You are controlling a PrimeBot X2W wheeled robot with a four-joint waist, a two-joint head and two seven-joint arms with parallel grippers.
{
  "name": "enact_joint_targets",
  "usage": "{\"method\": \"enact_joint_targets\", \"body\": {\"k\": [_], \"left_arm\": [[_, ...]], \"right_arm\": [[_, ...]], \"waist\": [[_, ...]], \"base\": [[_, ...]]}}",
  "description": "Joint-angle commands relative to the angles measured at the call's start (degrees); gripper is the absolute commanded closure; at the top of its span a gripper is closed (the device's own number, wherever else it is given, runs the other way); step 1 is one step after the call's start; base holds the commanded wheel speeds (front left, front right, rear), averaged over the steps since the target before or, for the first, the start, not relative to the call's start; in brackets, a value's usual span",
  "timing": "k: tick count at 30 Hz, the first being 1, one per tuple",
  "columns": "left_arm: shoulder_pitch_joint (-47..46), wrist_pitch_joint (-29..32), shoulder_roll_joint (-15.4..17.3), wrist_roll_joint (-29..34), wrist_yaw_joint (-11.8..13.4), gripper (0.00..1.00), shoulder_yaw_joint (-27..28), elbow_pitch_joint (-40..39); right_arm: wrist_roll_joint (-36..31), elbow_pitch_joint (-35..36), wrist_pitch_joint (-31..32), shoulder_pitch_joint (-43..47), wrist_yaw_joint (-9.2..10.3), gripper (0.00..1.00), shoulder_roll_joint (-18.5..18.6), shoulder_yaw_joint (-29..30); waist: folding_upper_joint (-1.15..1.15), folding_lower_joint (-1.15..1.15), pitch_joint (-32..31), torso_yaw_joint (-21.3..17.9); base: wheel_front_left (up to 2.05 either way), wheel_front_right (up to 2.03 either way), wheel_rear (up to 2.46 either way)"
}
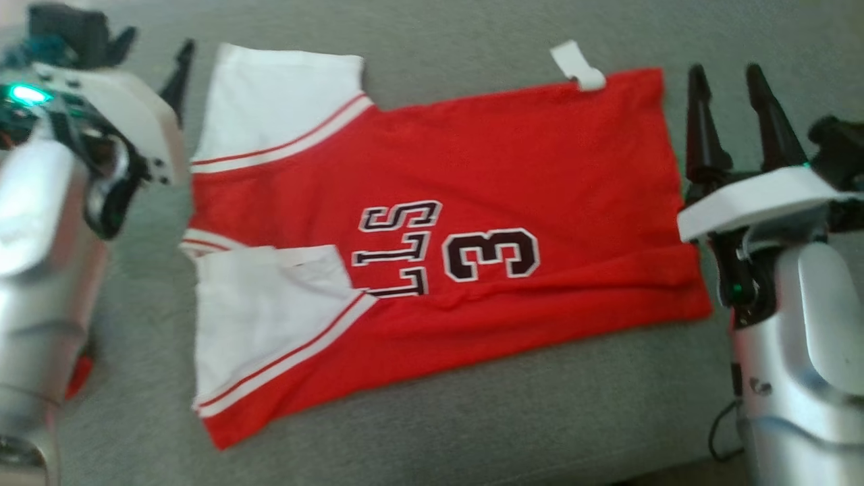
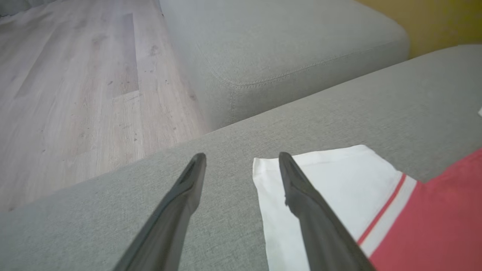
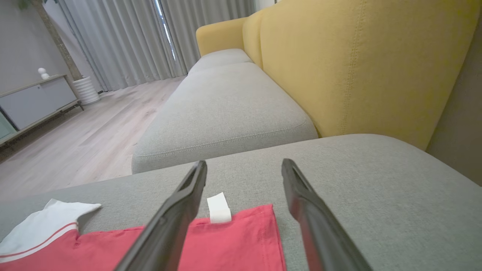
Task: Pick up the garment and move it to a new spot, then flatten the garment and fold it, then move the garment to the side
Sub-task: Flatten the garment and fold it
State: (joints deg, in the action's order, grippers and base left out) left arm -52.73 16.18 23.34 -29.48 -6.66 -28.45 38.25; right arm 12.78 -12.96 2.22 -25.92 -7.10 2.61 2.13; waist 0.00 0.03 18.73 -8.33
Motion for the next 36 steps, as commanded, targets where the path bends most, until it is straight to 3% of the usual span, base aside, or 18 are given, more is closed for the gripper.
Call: {"method": "enact_joint_targets", "body": {"k": [1, 7, 24, 31, 32, 33, 36], "left_arm": [[-3.66, 1.04, 2.82, -0.51, -0.4, 0.0, 1.0, -0.05], [-8.83, 6.65, 4.24, -2.36, -0.79, 0.0, -4.05, 7.01], [-14.2, 4.64, 5.11, -5.89, -0.82, 0.0, -9.3, 16.37], [-14.88, 8.35, 4.21, -10.3, -0.82, 0.03, -11.45, 16.82], [-14.85, 8.58, 4.24, -10.83, -0.82, 0.62, -12.01, 16.4], [-14.85, 8.41, 4.3, -11.45, -0.82, 1.0, -12.28, 16.06], [-14.71, 8.31, 3.91, -13.22, -0.82, 1.0, -13.35, 15.17]], "right_arm": [[0.47, 1.39, -0.62, -1.56, -0.39, 0.0, 0.27, -1.77], [1.9, -0.2, -2.02, -3.9, -0.39, 0.0, 0.27, -4.32], [3.84, -2.3, -4.19, -4.86, -0.39, 0.0, 0.27, -7.05], [3.81, -2.61, -4.25, -5.23, -0.39, 0.0, 0.27, -6.78], [3.77, -2.58, -4.22, -5.42, -0.39, 0.0, 0.27, -6.59], [3.57, -2.53, -4.21, -5.62, -0.39, 0.0, 0.27, -6.42], [2.57, -2.12, -3.99, -6.28, -0.39, 0.0, 0.27, -5.72]], "waist": [[0.0, -0.03, 2.36, -2.88], [0.0, -0.03, 4.9, -5.78], [0.0, -0.03, 7.72, -8.52], [0.0, -0.03, 8.31, -8.8], [0.0, -0.03, 8.31, -8.76], [0.0, -0.03, 8.29, -8.66], [0.0, -0.03, 8.03, -7.86]], "base": [[0.0, 0.0, 0.0], [0.0, 0.0, 0.0], [0.0, 0.0, 0.0], [0.0, 0.0, 0.0], [0.0, 0.0, 0.0], [0.0, 0.0, 0.0], [0.0, 0.0, 0.0]]}}
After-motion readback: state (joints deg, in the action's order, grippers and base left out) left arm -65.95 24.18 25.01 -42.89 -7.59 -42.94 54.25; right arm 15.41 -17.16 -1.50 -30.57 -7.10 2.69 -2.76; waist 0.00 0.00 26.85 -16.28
